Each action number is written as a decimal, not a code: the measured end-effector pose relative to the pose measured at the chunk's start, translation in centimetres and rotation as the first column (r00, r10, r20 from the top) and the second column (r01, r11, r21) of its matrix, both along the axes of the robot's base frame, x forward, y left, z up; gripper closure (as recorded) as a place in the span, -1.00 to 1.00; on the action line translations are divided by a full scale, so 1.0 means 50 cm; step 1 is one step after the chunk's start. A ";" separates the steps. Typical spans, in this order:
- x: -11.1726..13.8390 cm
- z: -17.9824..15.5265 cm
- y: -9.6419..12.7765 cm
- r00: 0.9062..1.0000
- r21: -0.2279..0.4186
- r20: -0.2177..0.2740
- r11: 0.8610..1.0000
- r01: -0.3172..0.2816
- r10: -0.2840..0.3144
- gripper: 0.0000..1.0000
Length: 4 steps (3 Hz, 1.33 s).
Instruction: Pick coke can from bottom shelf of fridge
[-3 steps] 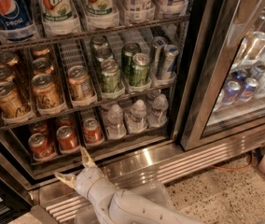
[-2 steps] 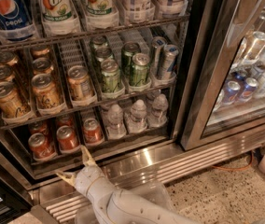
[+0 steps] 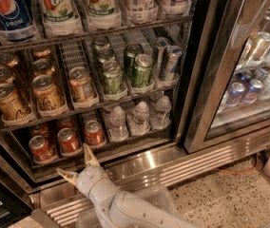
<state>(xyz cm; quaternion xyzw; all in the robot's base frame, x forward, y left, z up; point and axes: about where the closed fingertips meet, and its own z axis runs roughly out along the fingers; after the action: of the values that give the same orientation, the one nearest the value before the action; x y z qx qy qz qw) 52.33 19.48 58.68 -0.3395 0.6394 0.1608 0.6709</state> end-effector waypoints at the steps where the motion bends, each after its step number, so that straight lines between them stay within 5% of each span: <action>1: 0.006 0.019 -0.002 1.000 0.014 0.026 1.000 -0.004 0.003 -0.46; 3: 0.025 0.025 0.004 0.999 0.034 0.011 0.999 -0.038 0.037 -0.48; 4: 0.025 0.025 0.004 0.999 0.034 0.011 0.999 -0.038 0.037 -0.87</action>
Offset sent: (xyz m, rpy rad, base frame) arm 0.0134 0.0016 0.0132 0.0396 -0.0131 0.0275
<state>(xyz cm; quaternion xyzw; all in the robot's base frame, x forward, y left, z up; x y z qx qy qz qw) 53.58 19.66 59.93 -0.3406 0.6266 0.1826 0.6768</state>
